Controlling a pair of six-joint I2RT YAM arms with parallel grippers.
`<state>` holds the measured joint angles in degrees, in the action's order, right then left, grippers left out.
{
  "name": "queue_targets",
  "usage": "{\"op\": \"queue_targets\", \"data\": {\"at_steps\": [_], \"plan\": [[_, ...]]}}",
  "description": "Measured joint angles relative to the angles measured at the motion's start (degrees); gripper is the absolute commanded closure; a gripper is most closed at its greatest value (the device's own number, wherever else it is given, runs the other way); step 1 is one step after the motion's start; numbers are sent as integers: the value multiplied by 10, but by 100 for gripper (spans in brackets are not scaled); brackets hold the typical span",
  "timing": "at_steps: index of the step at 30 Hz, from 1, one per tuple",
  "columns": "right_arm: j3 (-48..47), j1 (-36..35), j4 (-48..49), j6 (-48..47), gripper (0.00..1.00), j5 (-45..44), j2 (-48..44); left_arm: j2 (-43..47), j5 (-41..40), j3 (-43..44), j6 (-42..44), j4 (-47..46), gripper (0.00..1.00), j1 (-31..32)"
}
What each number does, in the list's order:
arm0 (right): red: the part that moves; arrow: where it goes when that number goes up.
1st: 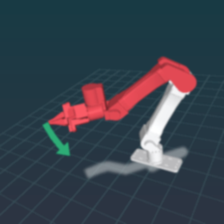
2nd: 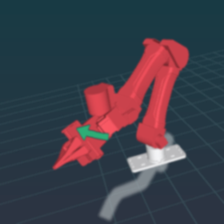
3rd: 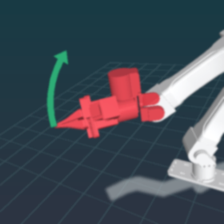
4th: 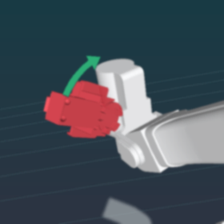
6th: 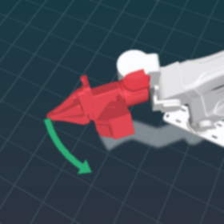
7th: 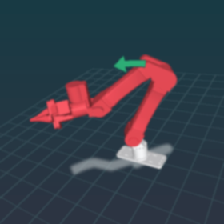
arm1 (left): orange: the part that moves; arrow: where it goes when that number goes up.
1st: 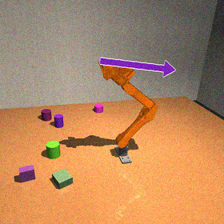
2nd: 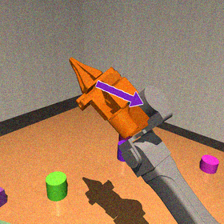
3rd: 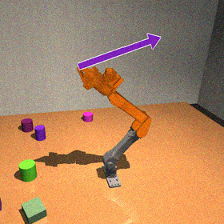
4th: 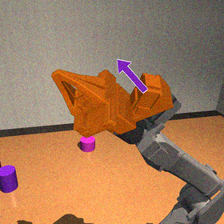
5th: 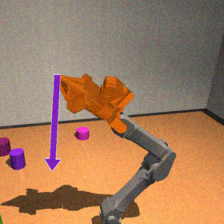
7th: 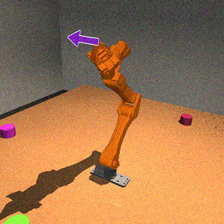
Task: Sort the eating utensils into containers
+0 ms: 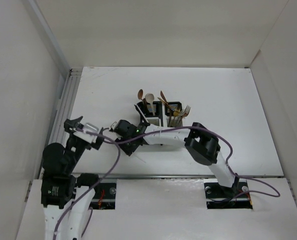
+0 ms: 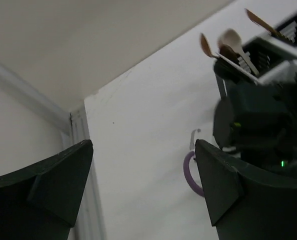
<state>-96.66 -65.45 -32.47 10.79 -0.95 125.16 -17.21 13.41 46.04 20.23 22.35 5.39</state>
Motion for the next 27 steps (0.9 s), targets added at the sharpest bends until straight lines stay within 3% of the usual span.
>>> {"op": "queue_targets", "data": {"at_steps": [2, 5, 10, 12, 14, 21, 27], "plan": [[-1, 0, 1, -9, 36, 6, -2, 13, 66, 20, 113, 65, 16, 0], [2, -1, 1, -15, 33, 12, -14, -19, 132, 70, 249, 186, 16, 0], [31, -7, -3, -14, 25, 14, -92, -108, 190, 123, 362, 296, 18, 0], [44, -9, -6, -16, 18, 12, -144, -130, 202, 145, 371, 319, 19, 0], [48, -8, -6, -11, 0, 12, -197, -143, 222, 168, 362, 328, 19, 0], [40, -5, -12, -9, 0, 9, -329, -94, 308, 232, 281, 244, 9, 0], [37, 10, -34, 12, 0, -10, -339, -30, 358, 219, 287, 198, 16, 0]]}}
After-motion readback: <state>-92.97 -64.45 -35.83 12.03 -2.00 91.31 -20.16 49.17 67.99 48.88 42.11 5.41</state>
